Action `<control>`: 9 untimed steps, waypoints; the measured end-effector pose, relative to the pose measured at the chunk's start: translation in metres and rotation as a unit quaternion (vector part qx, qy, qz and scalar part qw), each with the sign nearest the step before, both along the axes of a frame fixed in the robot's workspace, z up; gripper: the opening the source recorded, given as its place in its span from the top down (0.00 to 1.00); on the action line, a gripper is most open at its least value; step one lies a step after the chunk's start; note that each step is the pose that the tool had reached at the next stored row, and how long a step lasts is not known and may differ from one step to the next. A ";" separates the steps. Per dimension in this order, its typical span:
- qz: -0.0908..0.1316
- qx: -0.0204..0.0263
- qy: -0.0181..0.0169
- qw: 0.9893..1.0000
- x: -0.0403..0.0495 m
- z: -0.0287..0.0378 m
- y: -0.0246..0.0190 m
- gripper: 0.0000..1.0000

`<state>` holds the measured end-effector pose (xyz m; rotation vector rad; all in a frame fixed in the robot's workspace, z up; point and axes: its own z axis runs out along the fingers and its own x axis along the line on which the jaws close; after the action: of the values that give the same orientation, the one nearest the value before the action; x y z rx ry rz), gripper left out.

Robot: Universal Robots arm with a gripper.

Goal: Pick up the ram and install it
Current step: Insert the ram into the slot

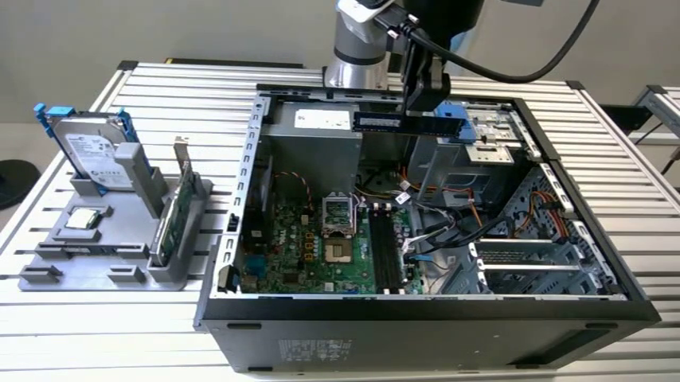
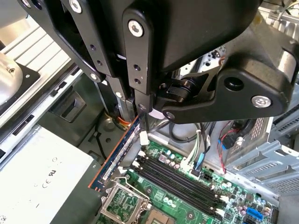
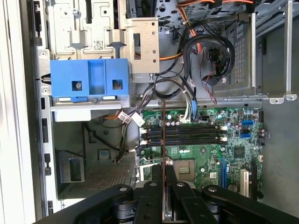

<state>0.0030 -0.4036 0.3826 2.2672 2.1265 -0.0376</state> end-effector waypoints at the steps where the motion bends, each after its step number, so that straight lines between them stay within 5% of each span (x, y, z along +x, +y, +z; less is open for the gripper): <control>1: 0.000 0.000 0.000 1.000 0.0000 0.0000 0.0000 1.00; 9: 0.000 0.000 0.000 1.000 0.0000 0.0000 0.0000 1.00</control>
<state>0.0030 -0.4036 0.3826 2.2679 2.1256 -0.0375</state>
